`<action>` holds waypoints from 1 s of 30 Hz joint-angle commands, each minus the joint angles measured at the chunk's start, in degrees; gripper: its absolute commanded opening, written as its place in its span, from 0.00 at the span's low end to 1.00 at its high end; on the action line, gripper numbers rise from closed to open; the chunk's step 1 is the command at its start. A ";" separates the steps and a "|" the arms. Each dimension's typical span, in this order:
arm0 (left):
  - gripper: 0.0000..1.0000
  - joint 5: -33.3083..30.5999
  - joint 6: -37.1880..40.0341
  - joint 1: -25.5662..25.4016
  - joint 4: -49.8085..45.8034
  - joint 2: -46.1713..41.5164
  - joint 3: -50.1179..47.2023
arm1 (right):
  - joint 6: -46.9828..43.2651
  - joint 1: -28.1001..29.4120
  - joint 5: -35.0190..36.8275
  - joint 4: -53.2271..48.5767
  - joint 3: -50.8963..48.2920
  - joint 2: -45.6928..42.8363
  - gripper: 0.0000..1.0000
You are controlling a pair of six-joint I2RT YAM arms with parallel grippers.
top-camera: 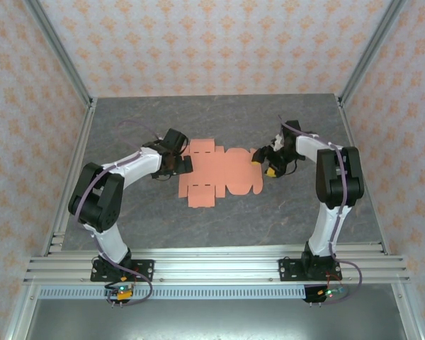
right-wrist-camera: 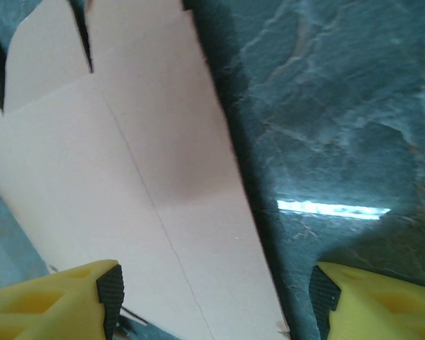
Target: Fold the paper box
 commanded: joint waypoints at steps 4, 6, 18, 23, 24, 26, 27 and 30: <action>1.00 -1.15 0.57 -0.08 -0.63 1.94 1.33 | -4.68 1.27 -9.96 1.33 2.59 3.57 0.70; 0.99 -0.77 0.55 -0.08 -0.07 1.87 0.98 | -4.70 1.27 -10.53 1.33 2.80 3.56 0.69; 0.91 0.51 -1.29 -0.06 1.10 1.91 0.00 | -3.03 1.79 -18.41 6.07 0.54 1.12 0.62; 0.91 0.18 -1.46 -0.06 0.78 1.82 0.08 | -2.92 1.93 -3.50 1.55 1.41 0.04 0.62; 0.91 -0.41 -1.30 -0.09 0.65 1.48 -0.05 | -3.27 2.05 0.70 -0.01 2.06 0.07 0.62; 0.90 -0.30 -0.91 -0.08 1.41 0.59 -0.49 | -3.46 2.39 4.06 -0.67 2.55 0.41 0.62; 0.90 0.28 -0.49 0.01 2.24 0.17 -0.77 | -3.18 2.48 3.65 0.22 2.64 0.80 0.62; 0.90 3.50 2.33 0.17 5.39 -0.23 -1.38 | -2.24 2.66 1.35 1.74 4.01 3.15 0.62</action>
